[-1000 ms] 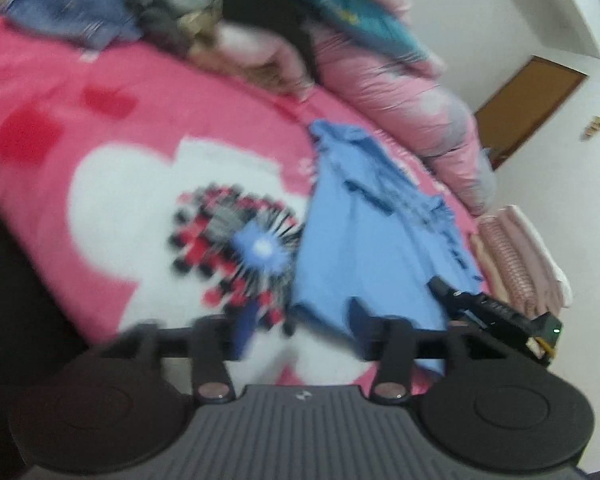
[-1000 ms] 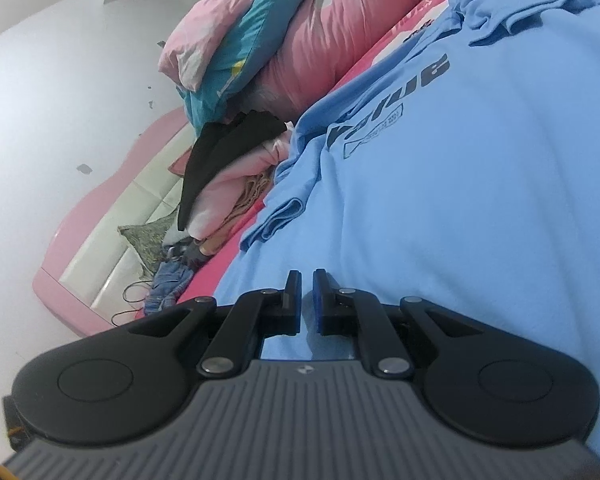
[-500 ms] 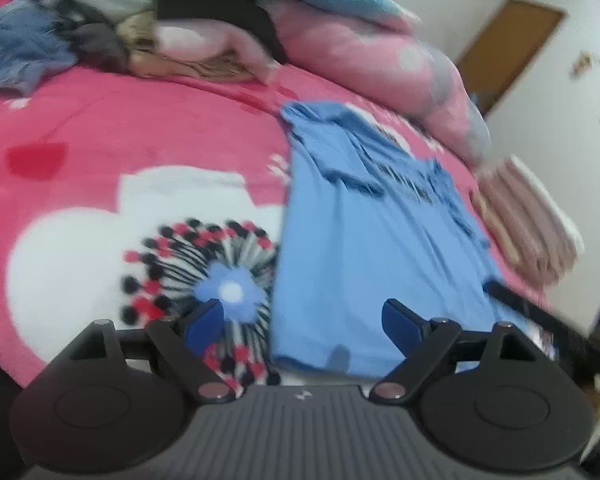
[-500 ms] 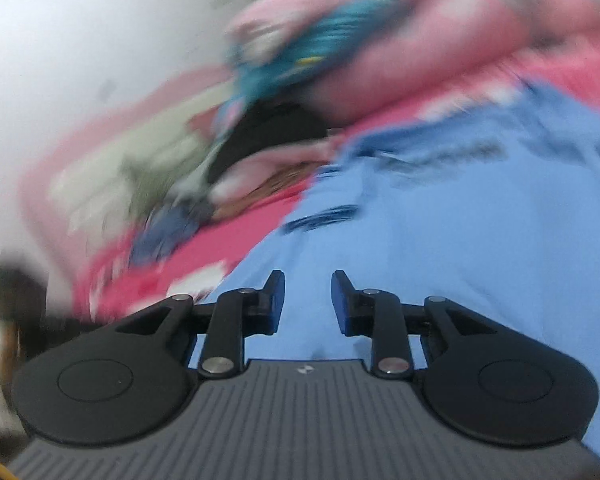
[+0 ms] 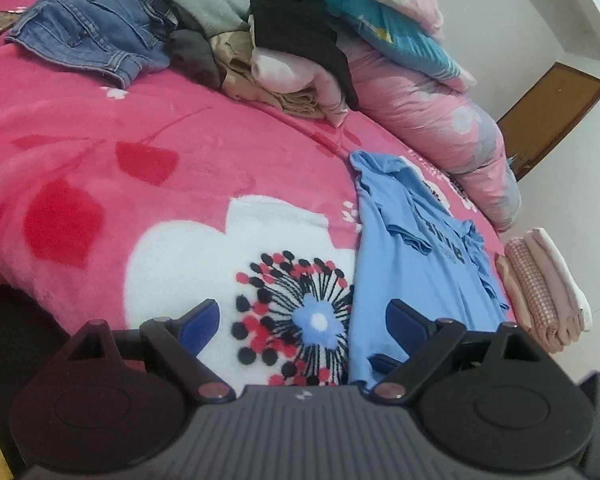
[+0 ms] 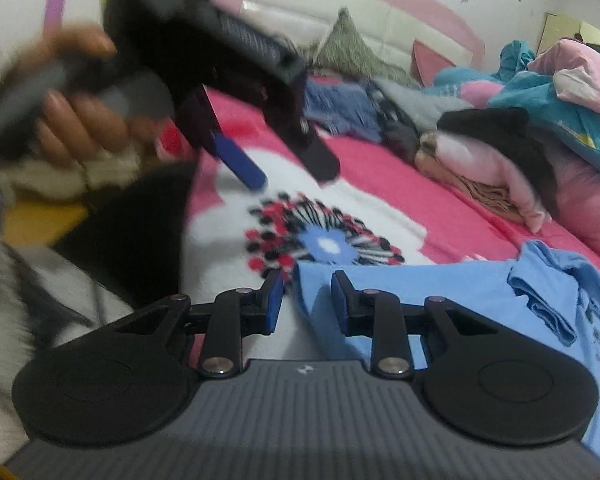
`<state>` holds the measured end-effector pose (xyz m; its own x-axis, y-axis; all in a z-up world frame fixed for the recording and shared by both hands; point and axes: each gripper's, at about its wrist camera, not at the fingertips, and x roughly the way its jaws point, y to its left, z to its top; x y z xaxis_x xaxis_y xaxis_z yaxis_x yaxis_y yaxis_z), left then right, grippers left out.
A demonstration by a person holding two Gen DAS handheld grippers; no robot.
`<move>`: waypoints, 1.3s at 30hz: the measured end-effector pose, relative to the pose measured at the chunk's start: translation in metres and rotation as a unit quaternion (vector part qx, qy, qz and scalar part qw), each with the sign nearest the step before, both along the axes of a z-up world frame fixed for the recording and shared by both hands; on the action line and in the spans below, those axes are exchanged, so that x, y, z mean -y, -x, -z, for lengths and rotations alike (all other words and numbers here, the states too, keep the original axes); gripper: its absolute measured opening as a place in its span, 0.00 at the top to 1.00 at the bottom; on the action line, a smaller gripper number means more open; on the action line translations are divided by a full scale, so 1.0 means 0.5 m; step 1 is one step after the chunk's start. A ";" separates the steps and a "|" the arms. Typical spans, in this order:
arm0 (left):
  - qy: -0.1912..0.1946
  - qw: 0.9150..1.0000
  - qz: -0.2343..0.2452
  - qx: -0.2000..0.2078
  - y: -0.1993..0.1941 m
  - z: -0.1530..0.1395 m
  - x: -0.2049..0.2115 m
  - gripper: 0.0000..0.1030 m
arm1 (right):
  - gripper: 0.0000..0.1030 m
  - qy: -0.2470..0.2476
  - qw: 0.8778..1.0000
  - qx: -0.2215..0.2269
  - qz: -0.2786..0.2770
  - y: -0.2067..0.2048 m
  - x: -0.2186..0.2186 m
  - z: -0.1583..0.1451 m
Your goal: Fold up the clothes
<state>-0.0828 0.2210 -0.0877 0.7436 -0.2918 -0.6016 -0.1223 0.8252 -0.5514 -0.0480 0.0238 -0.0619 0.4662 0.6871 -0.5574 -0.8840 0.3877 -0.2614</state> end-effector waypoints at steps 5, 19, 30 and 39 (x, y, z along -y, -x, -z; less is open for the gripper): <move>0.003 1.000 0.012 0.020 0.002 0.004 -0.008 0.12 | 0.97 -0.134 0.976 -0.163 0.053 -0.069 0.066 -0.038; -0.017 0.999 0.019 0.027 -0.015 0.002 -0.001 0.12 | 0.66 -0.087 0.980 -0.173 -0.045 -0.025 0.018 0.005; -0.080 0.990 0.112 0.029 -0.095 -0.014 0.128 0.10 | 0.50 -0.279 0.942 -0.168 0.084 -0.014 0.292 -0.100; -0.109 0.985 0.130 -0.003 -0.087 0.005 0.163 0.12 | 0.50 -0.324 0.809 -0.170 0.461 0.039 0.752 -0.040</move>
<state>-0.0396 0.1397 -0.0902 0.6572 -0.3349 -0.6752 0.1065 0.9281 -0.3567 -0.0674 -0.3521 -0.0418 0.8423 0.3340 -0.4230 -0.1200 0.8813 0.4570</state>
